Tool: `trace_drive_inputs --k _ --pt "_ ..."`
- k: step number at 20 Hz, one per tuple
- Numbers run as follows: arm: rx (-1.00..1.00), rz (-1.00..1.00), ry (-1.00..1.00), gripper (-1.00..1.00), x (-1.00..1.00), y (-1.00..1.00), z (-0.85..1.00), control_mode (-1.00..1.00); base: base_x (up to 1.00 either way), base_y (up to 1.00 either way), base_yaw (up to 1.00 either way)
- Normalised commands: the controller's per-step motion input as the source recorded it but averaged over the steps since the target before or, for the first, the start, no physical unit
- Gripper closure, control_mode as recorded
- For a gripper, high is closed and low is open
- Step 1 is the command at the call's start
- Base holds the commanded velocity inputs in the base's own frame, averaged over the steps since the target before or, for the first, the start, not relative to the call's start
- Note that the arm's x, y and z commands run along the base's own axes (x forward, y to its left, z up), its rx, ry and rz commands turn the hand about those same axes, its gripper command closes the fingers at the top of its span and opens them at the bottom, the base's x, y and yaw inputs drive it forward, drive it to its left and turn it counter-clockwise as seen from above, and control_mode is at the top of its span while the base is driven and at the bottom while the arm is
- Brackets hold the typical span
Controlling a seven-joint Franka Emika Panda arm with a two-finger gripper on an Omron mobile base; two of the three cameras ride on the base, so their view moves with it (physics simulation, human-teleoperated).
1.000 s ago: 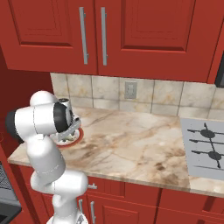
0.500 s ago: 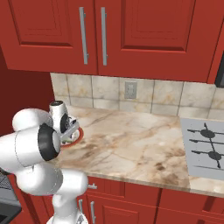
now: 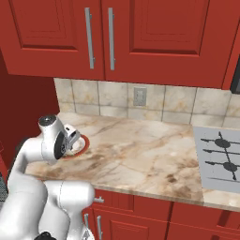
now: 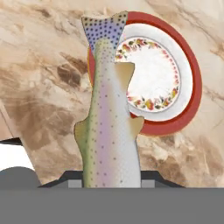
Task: Place the fish on the top rack of the oven, and slide the tray back inside. Close the oven door.
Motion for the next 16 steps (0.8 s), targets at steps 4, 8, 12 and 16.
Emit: trace_drive_inputs --k 4,8,12,16 --pt "0.0 -0.01 -0.13 1.0 -0.46 0.0 0.42 -1.0 0.0 0.0 0.0" --pt "0.0 -0.05 -0.05 1.0 -0.28 0.0 0.22 -1.0 0.0 0.0 0.0" --pt "0.0 -0.04 -0.05 1.0 -0.36 -0.01 0.08 -1.0 0.0 0.0 0.0" --pt "0.02 0.0 -0.1 1.0 -0.56 -0.2 0.11 -1.0 0.0 0.0 0.0"
